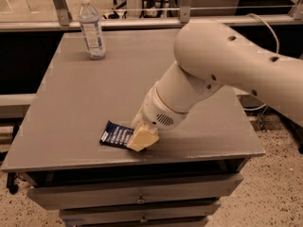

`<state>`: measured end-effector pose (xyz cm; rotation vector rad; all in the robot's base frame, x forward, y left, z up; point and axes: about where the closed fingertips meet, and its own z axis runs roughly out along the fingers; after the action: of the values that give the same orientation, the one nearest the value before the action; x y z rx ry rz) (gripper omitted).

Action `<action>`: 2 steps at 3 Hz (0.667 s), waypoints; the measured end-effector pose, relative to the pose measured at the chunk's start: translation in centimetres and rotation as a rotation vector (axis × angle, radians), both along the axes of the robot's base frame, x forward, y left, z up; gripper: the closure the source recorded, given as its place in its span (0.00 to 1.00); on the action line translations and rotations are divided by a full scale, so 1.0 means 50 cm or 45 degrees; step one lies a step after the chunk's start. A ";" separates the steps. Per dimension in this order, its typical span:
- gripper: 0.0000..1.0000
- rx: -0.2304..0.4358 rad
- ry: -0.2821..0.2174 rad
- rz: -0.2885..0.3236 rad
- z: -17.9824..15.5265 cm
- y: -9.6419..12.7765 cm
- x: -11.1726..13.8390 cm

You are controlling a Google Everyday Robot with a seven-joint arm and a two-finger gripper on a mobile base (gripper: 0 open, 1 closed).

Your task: Move rxbar blueberry near blue plastic bottle

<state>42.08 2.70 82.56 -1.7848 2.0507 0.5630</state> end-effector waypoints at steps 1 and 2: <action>1.00 -0.001 -0.067 -0.015 0.037 -0.004 0.054; 1.00 0.001 -0.198 -0.064 0.119 -0.023 0.164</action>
Offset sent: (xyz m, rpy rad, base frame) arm 0.1558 -0.0273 0.1201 0.0134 -0.2953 -0.1096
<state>50.26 1.55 88.53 -1.7140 1.9830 0.3972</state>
